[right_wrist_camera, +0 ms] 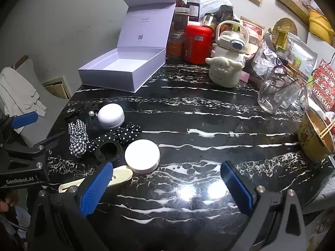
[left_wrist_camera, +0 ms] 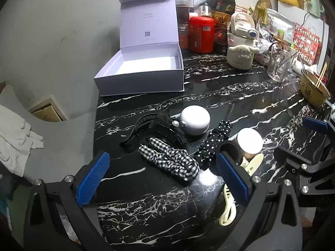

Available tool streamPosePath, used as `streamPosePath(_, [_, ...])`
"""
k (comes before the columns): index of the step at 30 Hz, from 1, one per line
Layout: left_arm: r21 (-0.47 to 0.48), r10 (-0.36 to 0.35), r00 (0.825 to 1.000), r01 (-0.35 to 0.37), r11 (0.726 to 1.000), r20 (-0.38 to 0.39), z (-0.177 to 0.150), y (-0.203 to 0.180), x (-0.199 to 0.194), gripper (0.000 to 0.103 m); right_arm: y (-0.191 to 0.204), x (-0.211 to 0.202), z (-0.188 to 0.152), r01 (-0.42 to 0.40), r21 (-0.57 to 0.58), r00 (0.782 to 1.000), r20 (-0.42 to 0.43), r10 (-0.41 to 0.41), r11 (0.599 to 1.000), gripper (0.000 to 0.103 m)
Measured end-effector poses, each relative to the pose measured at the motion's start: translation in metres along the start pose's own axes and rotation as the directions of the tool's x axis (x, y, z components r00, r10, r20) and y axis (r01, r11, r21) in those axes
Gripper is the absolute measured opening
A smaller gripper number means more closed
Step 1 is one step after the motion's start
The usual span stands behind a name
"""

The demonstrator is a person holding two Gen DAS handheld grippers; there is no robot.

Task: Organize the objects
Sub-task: 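Move both grippers toward the gingham scrunchie and pink compact on the table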

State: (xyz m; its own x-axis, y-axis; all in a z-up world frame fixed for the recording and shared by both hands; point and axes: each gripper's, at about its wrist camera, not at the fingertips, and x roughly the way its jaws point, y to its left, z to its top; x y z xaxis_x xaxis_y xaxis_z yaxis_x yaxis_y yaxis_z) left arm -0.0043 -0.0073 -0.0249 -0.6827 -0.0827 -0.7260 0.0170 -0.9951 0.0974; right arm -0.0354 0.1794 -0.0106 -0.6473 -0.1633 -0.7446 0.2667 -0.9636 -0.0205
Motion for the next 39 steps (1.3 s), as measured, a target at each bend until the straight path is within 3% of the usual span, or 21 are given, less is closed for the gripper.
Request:
streamPosePath(18, [-0.028,0.003,1.000,-0.002,1.000,0.023,-0.017,0.002,-0.018,0.102,0.000,-0.012,-0.013,-0.054,-0.017,0.998,0.040,0.054,0.998,0.103])
streamPosePath(24, [-0.106,-0.037,0.999,0.040,0.994,0.027,-0.028,0.012,-0.017,0.102,0.003,-0.010,-0.018,-0.089,-0.039,0.995,0.044,0.091,0.995,0.101])
streamPosePath(29, [-0.101,-0.038,0.999,0.039,0.994,0.017,-0.031,0.008,-0.010,0.098,0.004,-0.003,-0.019,-0.111,-0.045,0.993,0.037,0.112,0.993,0.088])
streamPosePath(33, [-0.102,0.002,1.000,0.001,0.995,0.030,-0.028,0.004,-0.005,0.088,-0.002,0.011,-0.019,-0.119,-0.019,0.993,0.002,0.119,0.993,0.075])
streamPosePath(39, [-0.099,-0.049,0.999,0.050,0.994,0.019,-0.019,-0.002,0.010,0.073,-0.011,0.021,-0.013,-0.151,-0.004,0.988,0.007,0.151,0.988,0.065])
